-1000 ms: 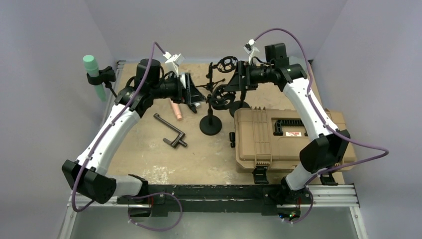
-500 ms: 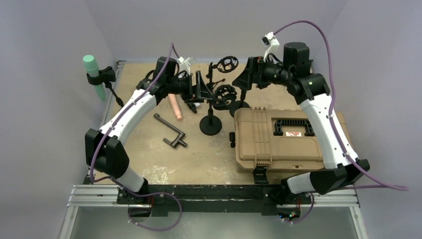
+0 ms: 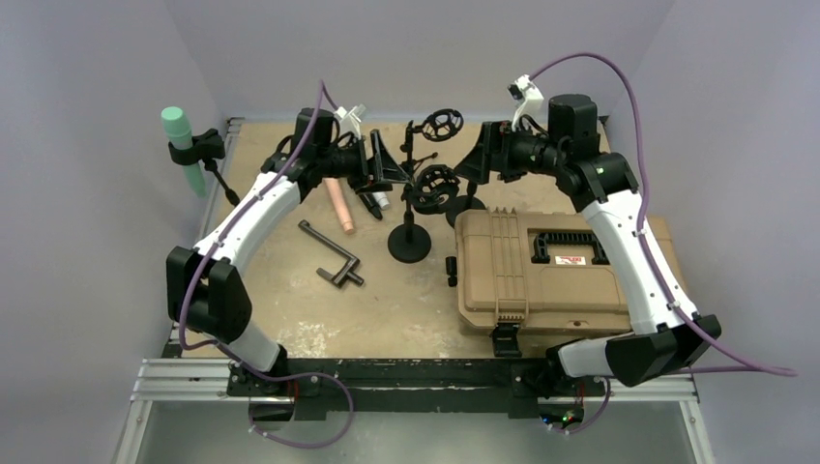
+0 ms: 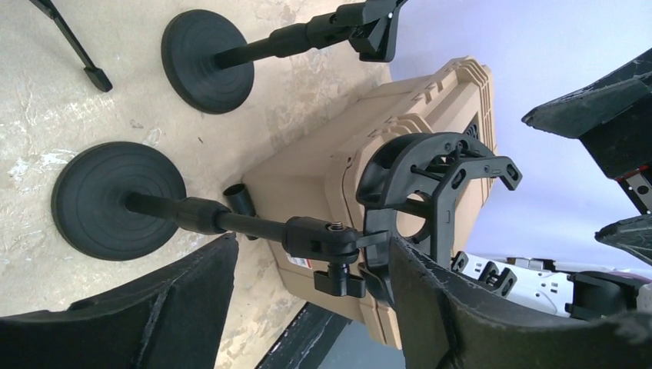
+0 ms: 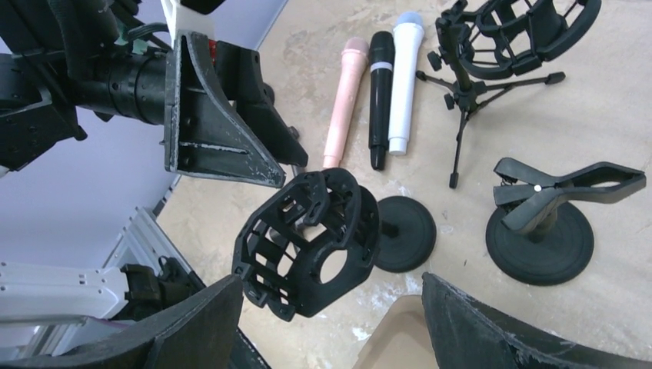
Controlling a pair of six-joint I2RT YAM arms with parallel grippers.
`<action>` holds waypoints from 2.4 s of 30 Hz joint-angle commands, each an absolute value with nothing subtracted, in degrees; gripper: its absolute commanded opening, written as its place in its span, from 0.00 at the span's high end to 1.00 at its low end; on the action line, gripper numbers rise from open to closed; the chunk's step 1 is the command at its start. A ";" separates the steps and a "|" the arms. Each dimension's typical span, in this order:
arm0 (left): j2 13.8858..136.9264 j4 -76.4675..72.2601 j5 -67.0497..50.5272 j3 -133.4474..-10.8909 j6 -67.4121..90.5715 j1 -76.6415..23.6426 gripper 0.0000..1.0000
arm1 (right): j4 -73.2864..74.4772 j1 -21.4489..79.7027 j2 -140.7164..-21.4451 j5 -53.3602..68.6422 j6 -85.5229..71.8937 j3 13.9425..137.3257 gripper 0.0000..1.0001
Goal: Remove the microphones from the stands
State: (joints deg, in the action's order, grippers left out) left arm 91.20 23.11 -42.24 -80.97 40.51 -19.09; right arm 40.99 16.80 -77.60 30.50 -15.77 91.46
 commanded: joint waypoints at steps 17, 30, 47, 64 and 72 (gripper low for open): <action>92.48 20.99 -42.76 -76.74 37.29 -18.68 0.29 | 35.82 16.53 -75.88 28.20 -15.91 88.06 0.17; 90.66 19.69 -43.73 -74.20 36.50 -18.63 0.16 | 34.51 16.56 -74.96 28.49 -16.20 85.30 0.17; 95.11 28.20 -28.62 -72.42 30.81 -21.59 0.30 | 33.42 16.60 -74.29 29.17 -16.72 85.91 0.17; 95.35 31.24 -23.55 -76.27 28.05 -21.97 0.34 | 31.53 16.60 -72.92 29.40 -16.30 82.75 0.17; 79.54 33.75 -15.43 -78.87 22.49 -21.88 0.18 | 24.73 16.75 -70.52 28.22 -19.25 76.50 0.17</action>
State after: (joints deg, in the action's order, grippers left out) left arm 88.79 30.74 -22.15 -76.60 27.83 -22.15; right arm 31.14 16.82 -73.06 29.04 -17.21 79.26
